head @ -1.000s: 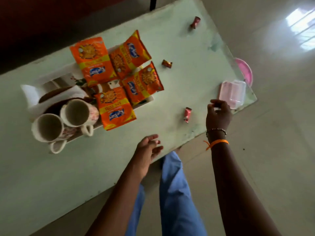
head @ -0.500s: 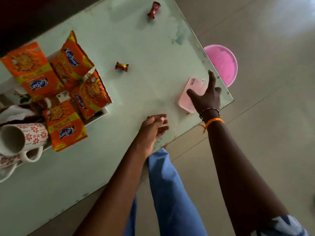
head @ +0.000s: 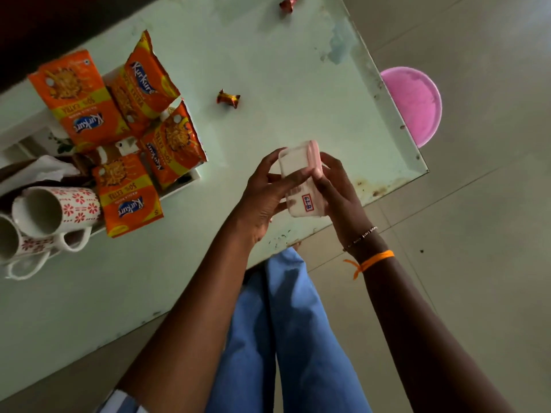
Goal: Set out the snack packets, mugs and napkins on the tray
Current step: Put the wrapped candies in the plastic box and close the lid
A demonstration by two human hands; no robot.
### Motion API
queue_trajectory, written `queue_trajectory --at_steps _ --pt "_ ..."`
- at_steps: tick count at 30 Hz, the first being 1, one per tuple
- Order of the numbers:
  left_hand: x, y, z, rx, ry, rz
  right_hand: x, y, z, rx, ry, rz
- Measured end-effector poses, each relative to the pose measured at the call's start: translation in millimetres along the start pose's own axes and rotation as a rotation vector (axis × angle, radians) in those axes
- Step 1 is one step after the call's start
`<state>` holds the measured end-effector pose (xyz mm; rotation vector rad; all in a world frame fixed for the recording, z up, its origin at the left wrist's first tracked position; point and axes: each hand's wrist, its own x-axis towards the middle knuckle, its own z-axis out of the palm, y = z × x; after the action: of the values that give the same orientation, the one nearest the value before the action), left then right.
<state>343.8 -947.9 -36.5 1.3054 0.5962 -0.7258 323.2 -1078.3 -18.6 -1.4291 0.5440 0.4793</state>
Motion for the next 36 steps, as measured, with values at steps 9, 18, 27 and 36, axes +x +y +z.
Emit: queue_trajectory --at_steps 9,18,27,36 --pt "-30 -27 -25 0.007 0.203 0.069 -17 19 26 -0.292 -0.054 -0.101" --pt "-56 -39 -88 -0.289 0.142 0.101 17 26 24 -0.513 0.291 -0.113" --pt "-85 -81 -115 -0.143 0.182 0.105 43 39 19 -0.643 0.522 -0.044" --pt "-80 -88 -117 0.208 0.219 0.187 22 83 82 -1.009 0.136 -0.227"
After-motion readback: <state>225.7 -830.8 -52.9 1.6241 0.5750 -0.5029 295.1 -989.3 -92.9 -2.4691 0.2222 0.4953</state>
